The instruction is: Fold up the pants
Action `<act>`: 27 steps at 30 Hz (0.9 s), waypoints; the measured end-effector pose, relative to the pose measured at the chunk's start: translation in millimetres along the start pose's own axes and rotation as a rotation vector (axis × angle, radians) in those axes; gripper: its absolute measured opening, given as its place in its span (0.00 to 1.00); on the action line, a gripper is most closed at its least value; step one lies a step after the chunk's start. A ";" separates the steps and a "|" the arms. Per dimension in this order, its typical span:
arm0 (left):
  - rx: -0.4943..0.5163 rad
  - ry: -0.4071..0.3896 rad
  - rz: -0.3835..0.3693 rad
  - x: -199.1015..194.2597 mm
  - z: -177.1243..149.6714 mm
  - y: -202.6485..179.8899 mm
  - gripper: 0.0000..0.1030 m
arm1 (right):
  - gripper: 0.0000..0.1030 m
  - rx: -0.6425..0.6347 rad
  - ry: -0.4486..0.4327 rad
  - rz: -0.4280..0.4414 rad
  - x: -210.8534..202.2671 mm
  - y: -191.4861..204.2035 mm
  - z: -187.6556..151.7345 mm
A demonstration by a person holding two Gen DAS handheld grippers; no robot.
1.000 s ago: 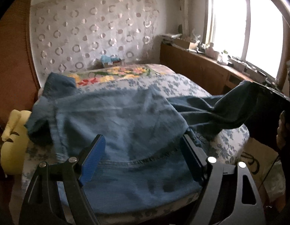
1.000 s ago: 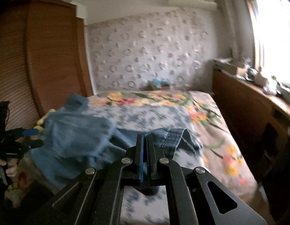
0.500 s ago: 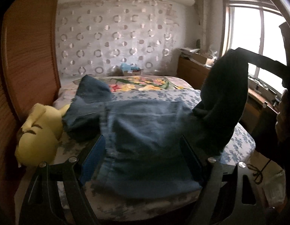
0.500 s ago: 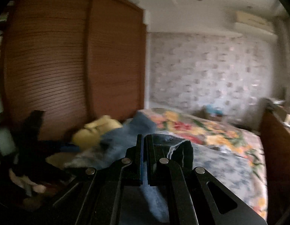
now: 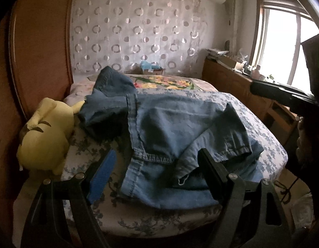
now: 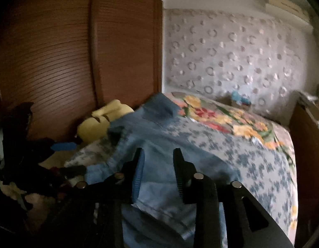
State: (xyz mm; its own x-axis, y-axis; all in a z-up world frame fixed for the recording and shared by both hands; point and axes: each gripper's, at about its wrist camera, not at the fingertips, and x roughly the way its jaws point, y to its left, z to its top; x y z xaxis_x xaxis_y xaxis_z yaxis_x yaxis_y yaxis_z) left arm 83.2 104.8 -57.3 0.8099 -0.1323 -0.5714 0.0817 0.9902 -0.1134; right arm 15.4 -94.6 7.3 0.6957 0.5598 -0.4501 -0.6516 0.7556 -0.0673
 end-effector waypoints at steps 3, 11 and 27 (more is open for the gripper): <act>0.012 0.024 -0.014 10.4 -5.3 -6.0 0.79 | 0.38 0.044 0.020 -0.039 -0.4 -11.0 -13.6; 0.051 0.088 -0.079 43.1 -20.4 -18.1 0.72 | 0.43 0.185 0.121 -0.060 6.6 -21.2 -47.9; 0.166 0.172 -0.081 84.2 -30.5 -37.9 0.22 | 0.10 0.322 0.177 0.071 36.0 -15.3 -45.2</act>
State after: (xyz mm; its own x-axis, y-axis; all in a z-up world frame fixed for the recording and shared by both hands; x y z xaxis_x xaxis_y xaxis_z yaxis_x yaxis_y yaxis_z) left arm 130.6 54.7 -125.9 0.6870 -0.2029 -0.6977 0.2476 0.9681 -0.0377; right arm 36.7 -101.4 -48.1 0.5709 0.5686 -0.5923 -0.5485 0.8009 0.2401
